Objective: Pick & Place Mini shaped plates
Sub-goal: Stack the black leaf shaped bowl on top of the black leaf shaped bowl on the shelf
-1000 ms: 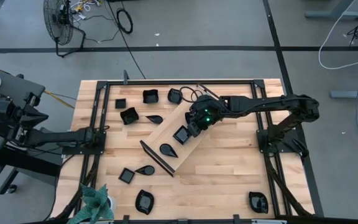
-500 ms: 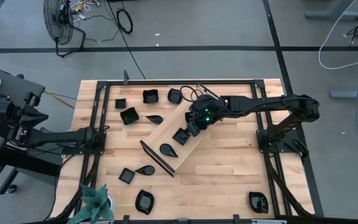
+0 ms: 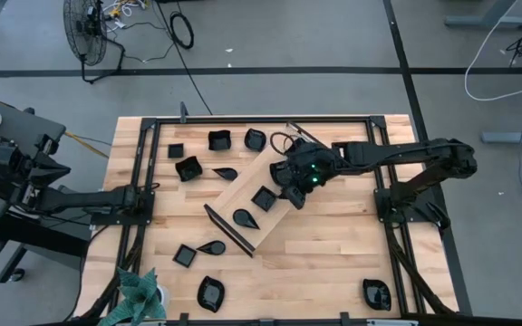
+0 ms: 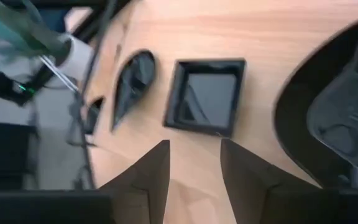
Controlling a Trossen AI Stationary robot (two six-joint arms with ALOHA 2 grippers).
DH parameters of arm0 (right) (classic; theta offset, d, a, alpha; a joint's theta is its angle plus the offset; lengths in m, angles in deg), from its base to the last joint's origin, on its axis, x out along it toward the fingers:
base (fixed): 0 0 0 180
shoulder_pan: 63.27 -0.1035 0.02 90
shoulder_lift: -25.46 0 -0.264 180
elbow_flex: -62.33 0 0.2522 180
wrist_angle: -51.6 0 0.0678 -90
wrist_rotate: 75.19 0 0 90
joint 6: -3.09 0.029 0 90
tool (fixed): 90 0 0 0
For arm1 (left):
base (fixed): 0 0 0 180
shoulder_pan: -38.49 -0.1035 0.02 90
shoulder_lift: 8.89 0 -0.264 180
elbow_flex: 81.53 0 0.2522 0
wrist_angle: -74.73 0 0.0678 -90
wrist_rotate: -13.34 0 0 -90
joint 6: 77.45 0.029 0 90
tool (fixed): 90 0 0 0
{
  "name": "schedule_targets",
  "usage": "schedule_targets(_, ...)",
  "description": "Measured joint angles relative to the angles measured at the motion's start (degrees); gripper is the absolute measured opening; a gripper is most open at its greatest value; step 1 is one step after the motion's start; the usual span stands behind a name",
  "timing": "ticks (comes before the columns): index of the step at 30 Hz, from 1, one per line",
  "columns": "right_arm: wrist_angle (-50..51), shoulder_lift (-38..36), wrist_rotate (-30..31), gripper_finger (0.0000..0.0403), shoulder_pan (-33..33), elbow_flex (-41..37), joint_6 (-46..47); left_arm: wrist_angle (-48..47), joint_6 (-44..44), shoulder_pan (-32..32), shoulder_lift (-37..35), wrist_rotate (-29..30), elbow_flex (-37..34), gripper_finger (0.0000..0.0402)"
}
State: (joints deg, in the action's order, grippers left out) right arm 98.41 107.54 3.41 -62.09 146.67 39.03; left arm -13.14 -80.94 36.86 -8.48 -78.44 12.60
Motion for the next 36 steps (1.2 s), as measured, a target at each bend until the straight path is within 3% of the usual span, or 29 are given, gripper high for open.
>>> schedule_targets(6, 4.7, -0.4, 3.7, 0.0144, -3.3, 0.0, -8.2, 0.0, 0.0, 0.0, 0.0, 0.0, 0.0, 0.0025)
schedule_targets(28, 10.1, -0.4, 3.4, 0.0144, -26.2, -5.5, -32.4, 0.0, 0.0, 0.0, 0.0, 0.0, 0.0, 0.0025)
schedule_targets(36, 12.8, -0.4, -3.5, 0.0144, -33.1, -5.5, -52.3, 0.0, 0.0, 0.0, 0.0, 0.0, 0.0, 0.0025)
